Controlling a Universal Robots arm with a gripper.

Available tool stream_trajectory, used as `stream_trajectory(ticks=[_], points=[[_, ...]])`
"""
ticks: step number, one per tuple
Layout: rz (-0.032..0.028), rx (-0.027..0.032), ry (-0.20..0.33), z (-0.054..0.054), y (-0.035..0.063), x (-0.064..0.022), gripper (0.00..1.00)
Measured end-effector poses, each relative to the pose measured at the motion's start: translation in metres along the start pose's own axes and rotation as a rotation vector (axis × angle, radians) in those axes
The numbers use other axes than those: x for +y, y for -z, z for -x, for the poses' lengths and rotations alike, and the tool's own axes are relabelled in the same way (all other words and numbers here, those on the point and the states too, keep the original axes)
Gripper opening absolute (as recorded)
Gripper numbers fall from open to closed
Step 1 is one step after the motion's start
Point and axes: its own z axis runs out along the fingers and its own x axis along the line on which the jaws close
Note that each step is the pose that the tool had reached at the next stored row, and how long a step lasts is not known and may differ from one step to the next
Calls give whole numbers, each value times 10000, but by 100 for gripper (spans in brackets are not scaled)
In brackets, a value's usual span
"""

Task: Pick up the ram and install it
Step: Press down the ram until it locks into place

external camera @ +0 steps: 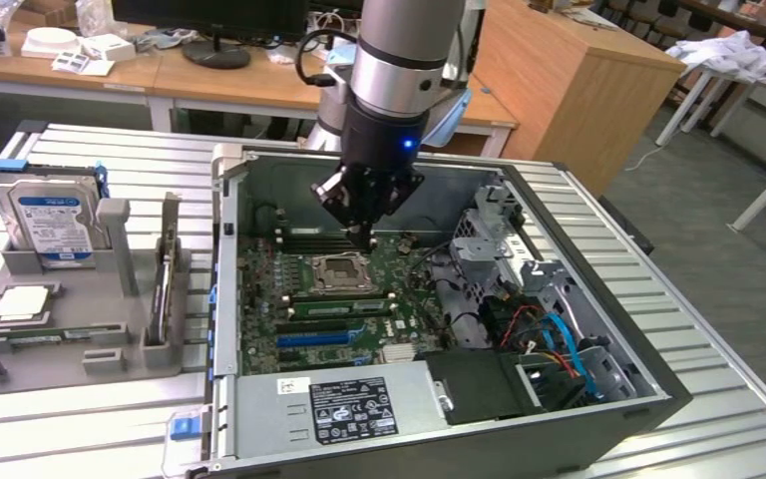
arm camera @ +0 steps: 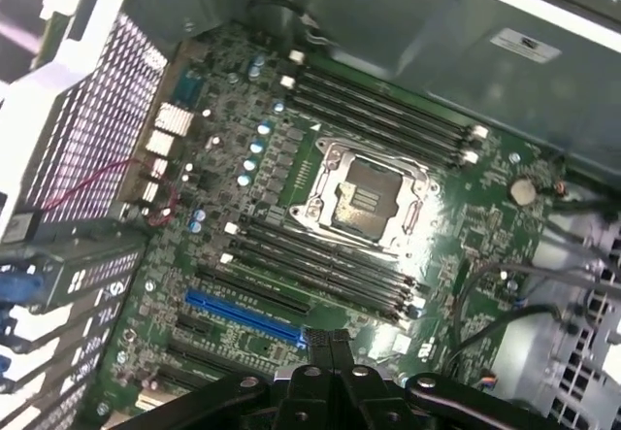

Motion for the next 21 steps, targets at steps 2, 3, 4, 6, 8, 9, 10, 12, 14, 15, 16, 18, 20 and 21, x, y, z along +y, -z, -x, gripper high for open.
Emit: stream_trajectory(ticks=[2, 3, 4, 6, 8, 9, 10, 12, 14, 15, 16, 18, 20, 21], points=[[-13, -8, -358, 0, 0, 0, 11], [-20, -12, -536, 0, 0, 0, 11], [-27, -17, -714, 0, 0, 0, 11], [-39, -25, -1067, 0, -1, 0, 11], [-51, -31, -1357, 0, -1, 0, 11], [-57, -36, -1527, 0, -1, 0, 11], [-63, -40, -1704, 0, -2, 0, 11], [-77, -49, -2074, 0, -2, 0, 11], [-91, -57, -2430, 0, -3, 0, 11], [-98, -61, -2609, 0, -3, 0, 11], [-104, -65, -2787, 0, -3, 0, 11], [-117, -74, -3147, 0, -4, 0, 11], [-128, -81, -3428, 0, -4, 0, 11], [-133, -83, -3550, 0, -4, 0, 11]])
